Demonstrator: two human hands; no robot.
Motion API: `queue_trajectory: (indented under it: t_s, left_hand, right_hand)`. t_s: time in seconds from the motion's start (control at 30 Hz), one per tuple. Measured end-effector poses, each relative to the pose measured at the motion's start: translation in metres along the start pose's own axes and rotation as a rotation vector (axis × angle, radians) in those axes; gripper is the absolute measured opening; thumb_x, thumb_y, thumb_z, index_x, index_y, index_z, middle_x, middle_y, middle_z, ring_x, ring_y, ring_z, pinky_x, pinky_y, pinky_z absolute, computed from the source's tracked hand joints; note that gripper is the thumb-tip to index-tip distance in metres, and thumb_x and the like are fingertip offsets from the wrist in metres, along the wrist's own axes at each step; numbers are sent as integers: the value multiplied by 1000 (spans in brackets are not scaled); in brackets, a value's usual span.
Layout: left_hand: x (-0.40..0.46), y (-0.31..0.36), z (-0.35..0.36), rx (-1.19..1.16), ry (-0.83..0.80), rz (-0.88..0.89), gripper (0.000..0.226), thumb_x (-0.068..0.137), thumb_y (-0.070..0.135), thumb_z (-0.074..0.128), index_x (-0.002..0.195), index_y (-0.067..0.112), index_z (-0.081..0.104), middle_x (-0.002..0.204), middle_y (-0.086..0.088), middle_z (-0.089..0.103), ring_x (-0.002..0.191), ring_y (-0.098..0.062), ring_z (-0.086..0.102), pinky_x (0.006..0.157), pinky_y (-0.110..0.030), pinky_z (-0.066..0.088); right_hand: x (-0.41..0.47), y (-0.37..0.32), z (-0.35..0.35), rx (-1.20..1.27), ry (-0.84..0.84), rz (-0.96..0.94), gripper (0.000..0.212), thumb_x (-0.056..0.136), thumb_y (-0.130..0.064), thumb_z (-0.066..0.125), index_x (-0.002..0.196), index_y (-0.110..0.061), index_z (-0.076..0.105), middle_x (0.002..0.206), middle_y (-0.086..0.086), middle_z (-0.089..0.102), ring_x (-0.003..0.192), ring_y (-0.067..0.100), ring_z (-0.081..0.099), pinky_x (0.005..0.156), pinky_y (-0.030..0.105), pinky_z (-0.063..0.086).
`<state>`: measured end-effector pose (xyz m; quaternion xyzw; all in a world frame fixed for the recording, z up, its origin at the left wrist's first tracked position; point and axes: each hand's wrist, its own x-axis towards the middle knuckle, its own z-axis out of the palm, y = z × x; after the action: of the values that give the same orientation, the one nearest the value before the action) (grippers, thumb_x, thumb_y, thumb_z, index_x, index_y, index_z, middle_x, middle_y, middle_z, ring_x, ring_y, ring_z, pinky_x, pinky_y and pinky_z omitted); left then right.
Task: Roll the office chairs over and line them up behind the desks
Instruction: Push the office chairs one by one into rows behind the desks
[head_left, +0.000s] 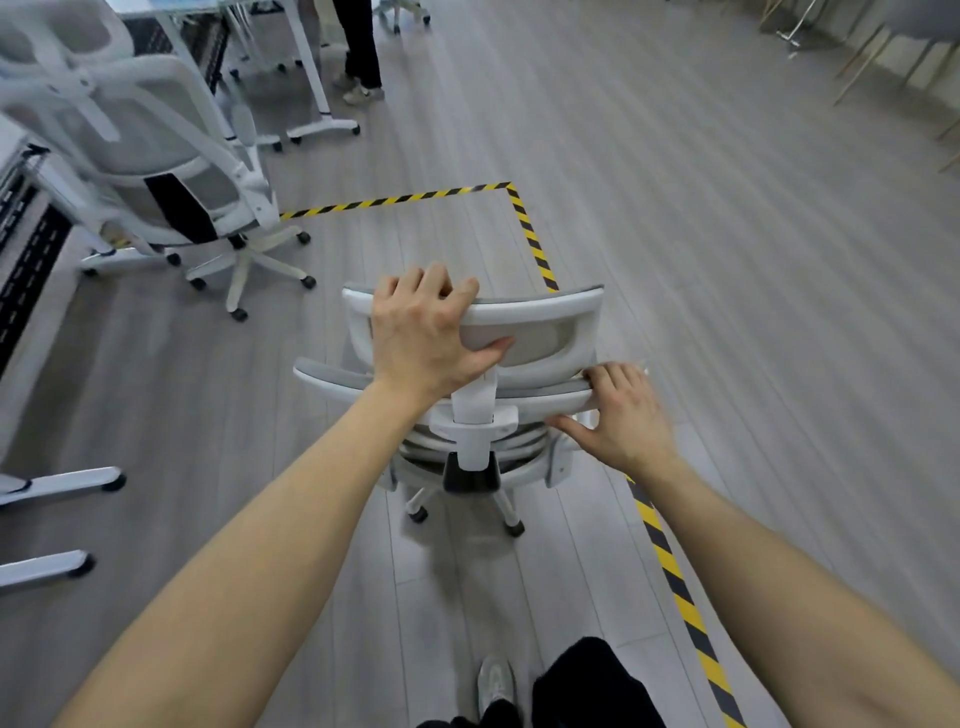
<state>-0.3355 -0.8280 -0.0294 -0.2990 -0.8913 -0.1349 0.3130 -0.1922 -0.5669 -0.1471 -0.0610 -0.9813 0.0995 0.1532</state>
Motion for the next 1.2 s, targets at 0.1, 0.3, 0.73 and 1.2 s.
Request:
queue_trajectory:
  t_s: [0.1,0.3,0.73,1.2]
  left_hand:
    - [20,-21,12,18,-5,-18,65,77,84,71,98,22,68,91,-4,57,82,-29,53,77,-44,39]
    - [66,-66,45,42,-44,-17,71,79,92,65,102,24,70,94,-2,57,85,-28,52,79,-45,42]
    - [202,-169,146,120,-85,-169,72,79,93,66,99,25,65,96,1,58,89,-26,53,87,-46,44]
    - [350,-277,262,128,-148,-54,72,75,84,72,115,25,64,111,2,61,104,-27,55,95,-47,43]
  right_hand:
    - [34,-5,15,31,40,-31,77,86,-84,64,115,-13,62,108,2,59,109,30,53,100,42,44]
    - [110,-6,46,53,92,-89,74,87,-80,68,109,-10,62,102,5,58,101,32,53,98,44,43]
    - [327,-4,113,83,11,-86,76,88,-88,57,113,-17,54,114,4,55,113,29,49,112,46,42]
    - [531,18,167,46,25,-74,79,87,-86,59,115,-11,57,112,8,58,116,31,50,118,55,41]
